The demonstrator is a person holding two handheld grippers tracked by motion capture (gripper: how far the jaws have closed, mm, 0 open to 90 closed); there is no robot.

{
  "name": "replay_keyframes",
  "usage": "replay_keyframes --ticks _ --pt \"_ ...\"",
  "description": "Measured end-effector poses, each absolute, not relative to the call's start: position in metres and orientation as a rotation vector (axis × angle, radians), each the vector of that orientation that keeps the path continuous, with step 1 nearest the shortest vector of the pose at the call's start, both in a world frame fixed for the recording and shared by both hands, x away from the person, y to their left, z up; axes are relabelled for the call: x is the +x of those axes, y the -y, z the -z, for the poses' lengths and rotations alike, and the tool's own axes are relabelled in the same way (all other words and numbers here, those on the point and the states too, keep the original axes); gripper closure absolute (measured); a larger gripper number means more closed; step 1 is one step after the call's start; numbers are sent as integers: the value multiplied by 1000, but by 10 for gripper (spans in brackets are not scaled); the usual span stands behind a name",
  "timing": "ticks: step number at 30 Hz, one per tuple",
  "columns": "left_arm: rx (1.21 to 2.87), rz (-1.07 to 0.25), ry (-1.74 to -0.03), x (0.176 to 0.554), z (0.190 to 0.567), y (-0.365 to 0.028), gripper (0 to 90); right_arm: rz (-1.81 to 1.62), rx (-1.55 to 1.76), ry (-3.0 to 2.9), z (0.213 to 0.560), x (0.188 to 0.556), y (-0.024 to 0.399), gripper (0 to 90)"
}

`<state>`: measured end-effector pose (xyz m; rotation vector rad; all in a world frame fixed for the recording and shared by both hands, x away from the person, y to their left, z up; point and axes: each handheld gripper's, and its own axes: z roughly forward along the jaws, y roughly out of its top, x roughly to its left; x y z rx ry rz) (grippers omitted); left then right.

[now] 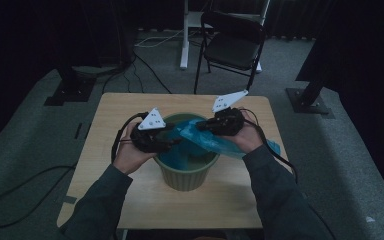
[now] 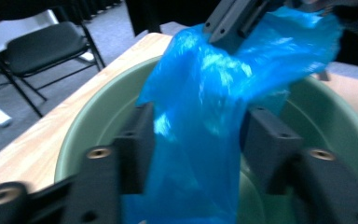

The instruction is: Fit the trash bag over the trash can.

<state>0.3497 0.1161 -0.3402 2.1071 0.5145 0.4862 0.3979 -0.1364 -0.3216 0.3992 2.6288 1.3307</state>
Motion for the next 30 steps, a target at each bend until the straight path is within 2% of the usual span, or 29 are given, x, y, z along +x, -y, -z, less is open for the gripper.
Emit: replay_keyframes --ticks 3,6,18,30 --pt "2107 -517 -521 349 342 -113 795 -1324 387 -2632 321 396 136 876" --pt "2106 -527 -533 348 343 -118 874 -1333 387 -2618 318 394 141 801" --pt "2076 -532 -613 348 349 -141 874 -1378 436 -2523 311 378 178 779" --pt "2065 -539 -642 351 349 -146 856 -1358 441 -2570 333 349 210 809"
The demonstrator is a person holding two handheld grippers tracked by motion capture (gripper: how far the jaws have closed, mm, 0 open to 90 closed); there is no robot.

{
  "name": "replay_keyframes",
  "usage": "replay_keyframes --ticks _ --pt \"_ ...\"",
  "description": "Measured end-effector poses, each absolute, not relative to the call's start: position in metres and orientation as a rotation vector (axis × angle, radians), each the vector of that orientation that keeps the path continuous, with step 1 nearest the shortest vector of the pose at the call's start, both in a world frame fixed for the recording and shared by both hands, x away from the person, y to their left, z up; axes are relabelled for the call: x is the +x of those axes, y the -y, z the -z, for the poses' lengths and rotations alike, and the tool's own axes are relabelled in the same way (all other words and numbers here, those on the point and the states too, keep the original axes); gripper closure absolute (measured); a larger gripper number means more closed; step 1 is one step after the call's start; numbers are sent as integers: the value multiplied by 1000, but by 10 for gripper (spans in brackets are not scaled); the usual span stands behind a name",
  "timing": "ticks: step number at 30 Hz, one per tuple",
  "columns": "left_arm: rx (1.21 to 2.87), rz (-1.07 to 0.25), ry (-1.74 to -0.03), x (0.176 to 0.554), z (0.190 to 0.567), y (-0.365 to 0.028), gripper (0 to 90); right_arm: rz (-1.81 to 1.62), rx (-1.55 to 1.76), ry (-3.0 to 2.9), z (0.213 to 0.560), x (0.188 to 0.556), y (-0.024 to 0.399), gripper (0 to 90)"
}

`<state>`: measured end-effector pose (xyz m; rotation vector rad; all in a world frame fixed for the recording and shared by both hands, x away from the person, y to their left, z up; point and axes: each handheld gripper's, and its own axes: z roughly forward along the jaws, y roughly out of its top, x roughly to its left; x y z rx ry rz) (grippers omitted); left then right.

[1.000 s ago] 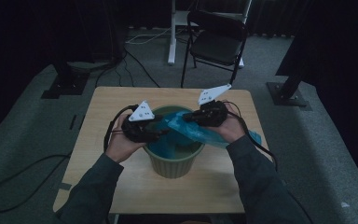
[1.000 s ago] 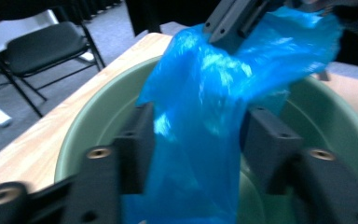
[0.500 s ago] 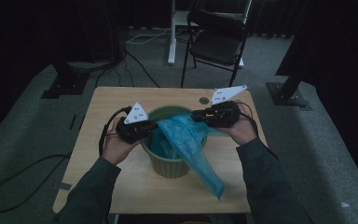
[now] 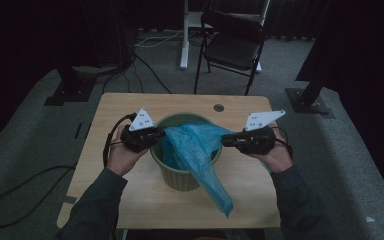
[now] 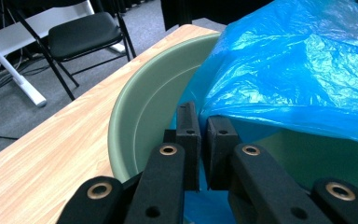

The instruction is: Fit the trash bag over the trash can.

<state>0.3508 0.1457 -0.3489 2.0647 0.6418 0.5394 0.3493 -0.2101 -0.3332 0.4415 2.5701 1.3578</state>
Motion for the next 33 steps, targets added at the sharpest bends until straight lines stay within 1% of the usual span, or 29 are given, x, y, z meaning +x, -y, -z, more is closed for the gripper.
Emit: replay_keyframes --ticks 4,7,11,12,16,21,29,33 --pt "2055 -539 -650 352 348 -147 848 -1283 448 -2607 345 349 206 807" --pt "2060 -543 -643 350 348 -145 832 -1270 470 -2595 348 352 202 795" --pt "2065 -547 -635 349 347 -145 772 -1319 507 -2530 342 358 195 790" --pt "2064 -551 -642 348 347 -147 730 -1343 513 -2503 340 361 193 790" --pt "2074 -546 -648 347 349 -154 652 -1368 542 -2464 336 364 191 789" --pt "2079 -520 -652 344 352 -165 604 -1388 572 -2437 336 366 195 790" --pt "2103 -459 -599 343 354 -167 531 -1385 597 -2428 336 372 196 790" --pt "2089 -459 -602 341 354 -173 524 -1383 602 -2428 335 374 198 790"
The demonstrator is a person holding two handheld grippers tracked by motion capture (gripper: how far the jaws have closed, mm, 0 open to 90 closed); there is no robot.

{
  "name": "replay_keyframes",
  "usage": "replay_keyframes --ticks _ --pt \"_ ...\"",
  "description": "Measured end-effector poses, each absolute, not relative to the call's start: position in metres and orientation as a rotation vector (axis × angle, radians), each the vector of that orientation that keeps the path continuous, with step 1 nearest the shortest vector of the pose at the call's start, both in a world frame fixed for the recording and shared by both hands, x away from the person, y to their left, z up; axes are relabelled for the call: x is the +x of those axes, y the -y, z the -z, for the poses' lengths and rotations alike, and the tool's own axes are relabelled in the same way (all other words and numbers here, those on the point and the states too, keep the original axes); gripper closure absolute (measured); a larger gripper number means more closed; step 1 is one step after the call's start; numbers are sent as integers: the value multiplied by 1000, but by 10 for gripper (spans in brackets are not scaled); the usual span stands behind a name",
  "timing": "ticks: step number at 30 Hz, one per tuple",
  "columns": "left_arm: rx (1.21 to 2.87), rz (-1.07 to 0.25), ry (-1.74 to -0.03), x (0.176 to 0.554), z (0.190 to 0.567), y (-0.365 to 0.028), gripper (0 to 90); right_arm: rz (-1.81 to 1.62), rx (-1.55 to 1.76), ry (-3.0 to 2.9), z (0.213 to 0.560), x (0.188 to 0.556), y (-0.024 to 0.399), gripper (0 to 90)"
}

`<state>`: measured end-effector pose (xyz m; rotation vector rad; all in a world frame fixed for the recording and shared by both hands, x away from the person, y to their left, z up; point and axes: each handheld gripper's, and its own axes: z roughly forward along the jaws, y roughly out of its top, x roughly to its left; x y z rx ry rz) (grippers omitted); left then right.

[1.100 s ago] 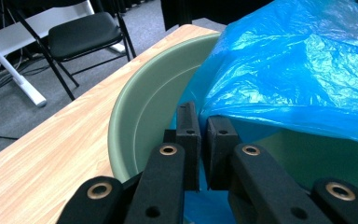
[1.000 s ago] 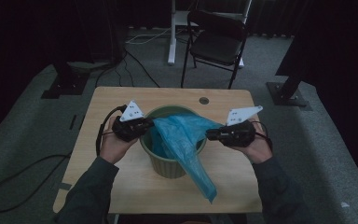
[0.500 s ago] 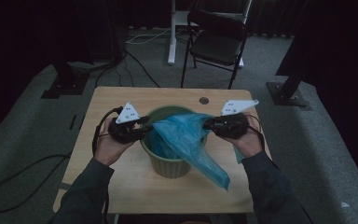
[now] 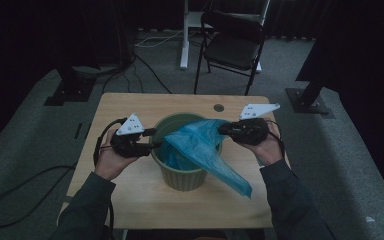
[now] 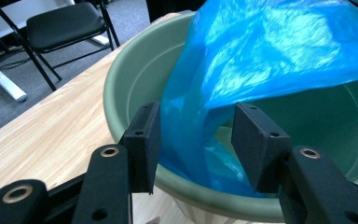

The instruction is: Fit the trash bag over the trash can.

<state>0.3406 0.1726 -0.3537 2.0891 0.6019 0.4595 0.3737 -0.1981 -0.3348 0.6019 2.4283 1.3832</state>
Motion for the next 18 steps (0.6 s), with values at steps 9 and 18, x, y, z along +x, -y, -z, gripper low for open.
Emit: replay_keyframes --ticks 9,18 --pt "2069 -478 -615 346 343 -167 525 -1377 585 -2449 335 374 194 789" --pt "2115 -451 -568 359 340 -133 522 -1358 588 -2472 341 377 189 789"
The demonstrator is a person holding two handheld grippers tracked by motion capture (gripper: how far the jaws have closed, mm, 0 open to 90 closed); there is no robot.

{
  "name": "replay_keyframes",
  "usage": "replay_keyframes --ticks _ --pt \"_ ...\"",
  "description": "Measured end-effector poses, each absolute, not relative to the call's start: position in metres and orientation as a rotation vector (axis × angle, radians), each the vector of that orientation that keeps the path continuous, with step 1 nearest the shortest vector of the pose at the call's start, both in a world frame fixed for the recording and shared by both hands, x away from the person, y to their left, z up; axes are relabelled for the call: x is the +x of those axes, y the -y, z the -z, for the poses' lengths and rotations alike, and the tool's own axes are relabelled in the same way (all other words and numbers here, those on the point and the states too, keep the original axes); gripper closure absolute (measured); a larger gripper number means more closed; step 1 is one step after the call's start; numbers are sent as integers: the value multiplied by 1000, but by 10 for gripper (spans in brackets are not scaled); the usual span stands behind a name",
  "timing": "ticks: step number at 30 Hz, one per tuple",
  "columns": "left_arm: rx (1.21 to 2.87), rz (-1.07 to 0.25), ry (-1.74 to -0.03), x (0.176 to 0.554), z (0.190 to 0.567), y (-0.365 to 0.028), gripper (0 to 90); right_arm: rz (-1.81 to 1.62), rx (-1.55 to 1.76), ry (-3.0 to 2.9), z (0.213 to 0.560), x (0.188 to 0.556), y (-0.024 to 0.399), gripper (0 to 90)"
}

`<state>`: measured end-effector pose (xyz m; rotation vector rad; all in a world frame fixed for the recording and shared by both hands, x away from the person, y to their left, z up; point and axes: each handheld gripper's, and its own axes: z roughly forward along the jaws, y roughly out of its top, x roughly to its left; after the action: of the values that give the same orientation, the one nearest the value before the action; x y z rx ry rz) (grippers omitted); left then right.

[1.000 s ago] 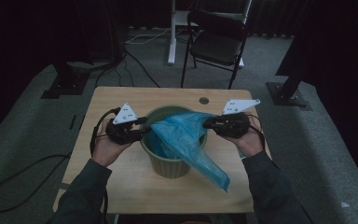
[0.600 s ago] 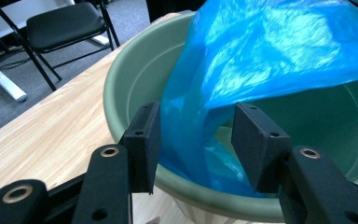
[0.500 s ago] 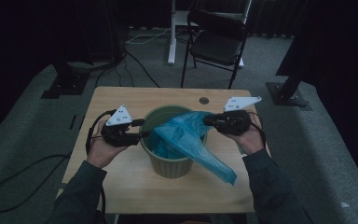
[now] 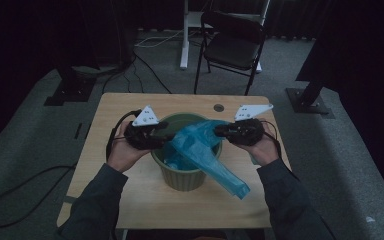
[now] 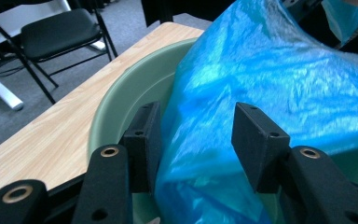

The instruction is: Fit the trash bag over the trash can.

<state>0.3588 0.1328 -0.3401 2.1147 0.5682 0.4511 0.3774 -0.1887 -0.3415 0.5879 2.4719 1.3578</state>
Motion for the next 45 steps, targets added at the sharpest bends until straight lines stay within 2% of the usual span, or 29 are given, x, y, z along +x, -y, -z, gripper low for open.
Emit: replay_keyframes --ticks 17,26,29,33,37,40,45 --pt "2186 -361 -412 365 339 -80 470 -1411 534 -2501 341 377 166 809" --pt "2228 -414 -396 364 344 -64 430 -1486 517 -2506 338 375 162 825" --pt "2238 -458 -416 363 344 -61 498 -1526 507 -2513 336 373 162 834" --pt "2222 -490 -432 362 343 -60 680 -1553 480 -2522 335 371 163 836" --pt "2245 -508 -426 361 343 -58 820 -1548 467 -2531 335 370 163 835" --pt "2254 -523 -418 360 342 -57 854 -1521 471 -2523 334 368 167 833" --pt "2242 -534 -434 361 341 -59 838 -1453 488 -2502 332 366 176 829"
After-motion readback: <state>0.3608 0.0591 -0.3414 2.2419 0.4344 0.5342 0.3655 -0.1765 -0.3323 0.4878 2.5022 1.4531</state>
